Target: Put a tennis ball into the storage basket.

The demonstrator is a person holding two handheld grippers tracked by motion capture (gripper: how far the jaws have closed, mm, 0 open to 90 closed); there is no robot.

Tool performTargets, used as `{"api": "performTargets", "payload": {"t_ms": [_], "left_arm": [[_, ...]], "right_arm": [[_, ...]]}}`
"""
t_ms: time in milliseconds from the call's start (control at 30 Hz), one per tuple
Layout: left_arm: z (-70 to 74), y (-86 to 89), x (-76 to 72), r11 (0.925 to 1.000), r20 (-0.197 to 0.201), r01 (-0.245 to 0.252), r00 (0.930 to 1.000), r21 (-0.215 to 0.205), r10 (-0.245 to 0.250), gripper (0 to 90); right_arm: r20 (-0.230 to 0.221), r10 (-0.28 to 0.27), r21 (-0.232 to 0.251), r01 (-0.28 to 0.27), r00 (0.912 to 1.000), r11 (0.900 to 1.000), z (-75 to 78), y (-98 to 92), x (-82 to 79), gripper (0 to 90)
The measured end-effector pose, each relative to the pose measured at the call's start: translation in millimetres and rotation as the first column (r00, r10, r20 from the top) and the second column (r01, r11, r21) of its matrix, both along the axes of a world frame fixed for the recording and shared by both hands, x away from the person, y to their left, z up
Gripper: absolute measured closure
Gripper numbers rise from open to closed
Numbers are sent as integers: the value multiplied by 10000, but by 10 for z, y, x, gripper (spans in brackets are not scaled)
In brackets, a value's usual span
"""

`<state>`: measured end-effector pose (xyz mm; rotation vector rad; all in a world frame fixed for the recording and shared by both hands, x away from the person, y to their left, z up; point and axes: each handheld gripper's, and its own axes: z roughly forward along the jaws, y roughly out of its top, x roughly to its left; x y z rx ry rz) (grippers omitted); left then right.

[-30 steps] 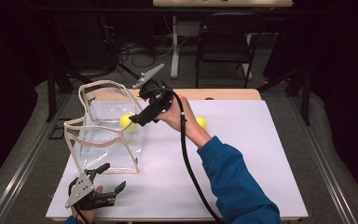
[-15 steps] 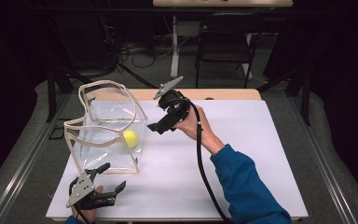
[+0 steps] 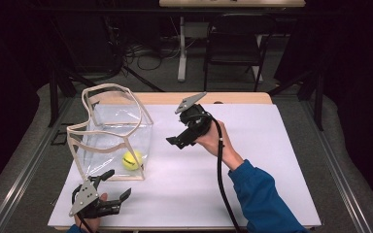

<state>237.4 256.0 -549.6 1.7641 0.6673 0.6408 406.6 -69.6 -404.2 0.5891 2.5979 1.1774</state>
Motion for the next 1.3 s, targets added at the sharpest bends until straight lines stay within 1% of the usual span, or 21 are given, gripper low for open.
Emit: {"api": "performTargets", "payload": {"t_ms": [167, 200, 267, 367, 400, 467, 500, 533, 767, 933, 1000, 1100, 1200, 1300], "left_arm": [[0, -5, -2, 10000, -1, -3, 10000, -8, 3, 159], [-1, -3, -1, 10000, 5, -12, 10000, -13, 12, 159], [-1, -3, 0, 10000, -4, -10, 10000, -7, 10, 159], [-4, -1, 4, 10000, -26, -26, 10000, -10, 26, 159], [-8, 9, 6, 9999, -65, -73, 10000, -100, 72, 159], [-5, 10, 4, 9999, -54, -76, 10000, -98, 75, 159], [-5, 10, 4, 9999, -54, -76, 10000, -98, 75, 159], [-3, 2, 1, 10000, -24, -22, 10000, -18, 22, 159], [-4, 5, -1, 10000, -14, -14, 10000, 6, 14, 159], [-19, 5, 3, 10000, -53, -24, 10000, 58, 24, 159], [-21, 5, 3, 10000, -56, -53, 10000, 80, 54, 159], [-23, 3, 4, 9999, -48, -68, 10000, 101, 68, 159], [-28, 1, 7, 9999, -81, -81, 9999, 109, 82, 159], [-30, 1, 11, 9999, -70, -78, 9999, 125, 79, 159]], "right_arm": [[15, -141, 11, 141, 9999, 9999, -76, -81, -20, 0], [16, -183, 27, 183, 9998, 9998, -114, -115, -30, 0], [-5, -214, 32, 214, 9998, 9998, -133, -129, -35, 0], [-110, -245, 104, 246, 9996, 9996, -210, -176, -58, 0], [-137, -259, 81, 260, 9996, 9996, -230, -181, -66, 0], [-242, -227, 168, 231, 9994, 9996, -276, -194, -85, 0], [-242, -227, 168, 231, 9994, 9996, -276, -194, -85, 0], [-283, -245, 179, 250, 9993, 9995, -321, -208, -105, 0], [-323, -141, 269, 150, 9994, 9995, -449, -288, -189, 0], [-427, -135, 373, 151, 9990, 9992, -603, -388, -256, 0], [-633, -181, 436, 209, 9978, 9988, -681, -438, -269, 0], [-712, -237, 499, 273, 9972, 9984, -779, -512, -285, 0], [-852, -389, 592, 441, 9956, 9973, -846, -586, -307, 1], [-866, -487, 584, 539, 9951, 9968, -898, -649, -333, 2]]}}
